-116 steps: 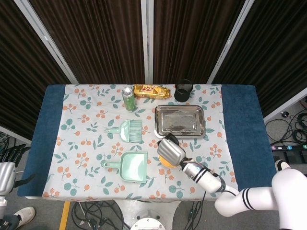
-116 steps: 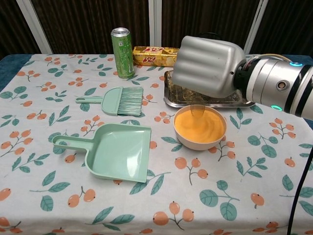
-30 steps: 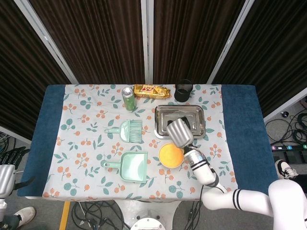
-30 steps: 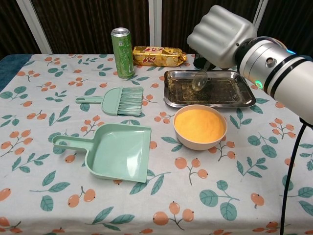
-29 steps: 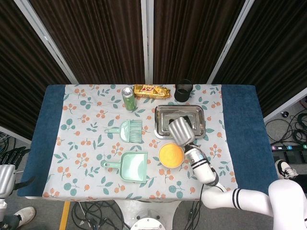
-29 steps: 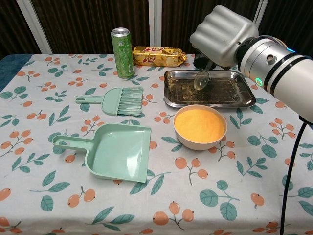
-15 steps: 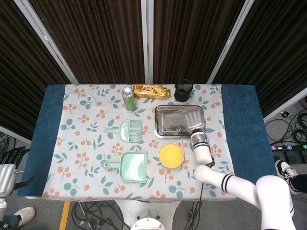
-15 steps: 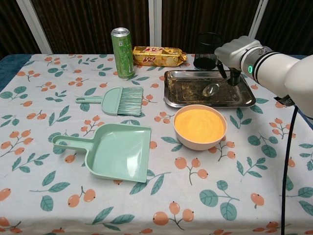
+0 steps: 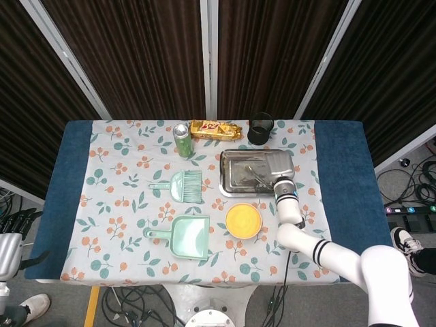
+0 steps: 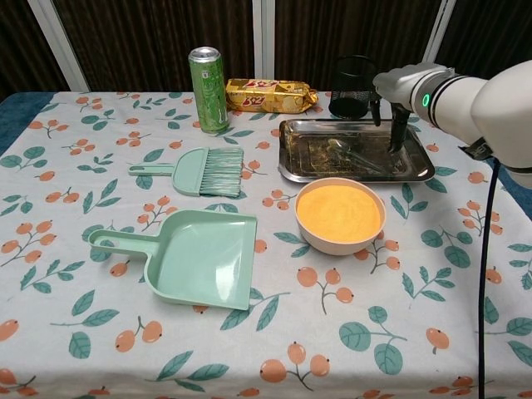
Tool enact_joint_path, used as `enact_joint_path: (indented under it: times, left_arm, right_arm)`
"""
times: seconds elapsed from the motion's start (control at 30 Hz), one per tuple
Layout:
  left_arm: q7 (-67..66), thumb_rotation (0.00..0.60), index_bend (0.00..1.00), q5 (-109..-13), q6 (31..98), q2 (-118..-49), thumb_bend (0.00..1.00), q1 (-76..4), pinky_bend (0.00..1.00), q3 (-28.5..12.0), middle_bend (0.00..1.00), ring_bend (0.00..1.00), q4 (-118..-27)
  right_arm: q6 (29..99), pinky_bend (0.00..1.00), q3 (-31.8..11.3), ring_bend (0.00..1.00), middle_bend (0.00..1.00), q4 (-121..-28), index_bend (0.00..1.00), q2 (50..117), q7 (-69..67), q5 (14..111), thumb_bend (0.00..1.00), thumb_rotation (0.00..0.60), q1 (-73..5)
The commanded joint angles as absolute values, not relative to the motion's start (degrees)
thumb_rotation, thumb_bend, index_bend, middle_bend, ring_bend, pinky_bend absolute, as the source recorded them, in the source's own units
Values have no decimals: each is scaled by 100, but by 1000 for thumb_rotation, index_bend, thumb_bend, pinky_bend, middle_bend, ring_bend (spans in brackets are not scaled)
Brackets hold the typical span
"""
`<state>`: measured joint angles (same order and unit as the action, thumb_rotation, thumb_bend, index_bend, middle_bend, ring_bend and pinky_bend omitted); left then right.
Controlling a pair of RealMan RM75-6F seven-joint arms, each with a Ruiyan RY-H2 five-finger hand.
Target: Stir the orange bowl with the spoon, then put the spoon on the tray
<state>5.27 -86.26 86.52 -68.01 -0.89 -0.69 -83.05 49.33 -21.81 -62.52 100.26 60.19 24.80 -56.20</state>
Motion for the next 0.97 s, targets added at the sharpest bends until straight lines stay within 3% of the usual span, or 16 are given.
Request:
enact_joint_path:
  times: [0.03, 0.17, 0.3, 0.5, 0.6, 0.8, 0.97]
  left_arm:
    - [553, 600, 238, -8620, 8637, -6812, 127, -106, 169, -83, 244, 164, -8284]
    - [603, 600, 238, -8639, 8630, -6838, 127, -139, 169, -102, 244, 164, -8236]
    - [658, 600, 238, -8657, 8623, -6866, 127, -167, 169, -116, 244, 164, -8184]
    - [674, 600, 238, -8686, 8614, -6887, 127, -203, 169, -121, 244, 164, -8125]
    - [601, 600, 238, -8685, 8638, -6892, 127, -204, 169, -130, 244, 164, -8144]
    - [396, 600, 238, -8687, 8688, -6914, 127, -181, 169, -116, 244, 164, -8252]
    - [318, 600, 238, -8681, 8727, -6938, 127, -145, 169, -94, 244, 164, -8325]
  right_arm:
    - [5437, 905, -2024, 951, 970, -7924, 420, 8938, 5233, 3259, 140, 600, -4966]
    - [6058, 801, -1648, 794, 799, -9350, 455, 7888, 4532, 4292, 184, 600, -4164]
    - [6489, 656, -1202, 509, 532, -10074, 442, 7103, 3413, 5345, 203, 600, -3316]
    - [7319, 272, -337, 103, 199, -10083, 173, 6325, 1477, 7178, 206, 600, -2041]
    - [7959, 176, -6, 32, 143, -9834, 102, 6268, 820, 7875, 206, 600, -1520]
    - [9040, 144, 342, 16, 132, -9641, 76, 6234, -121, 8727, 206, 600, -747]
    - [9530, 137, 358, 16, 163, -9532, 81, 6257, -380, 9059, 205, 600, -448]
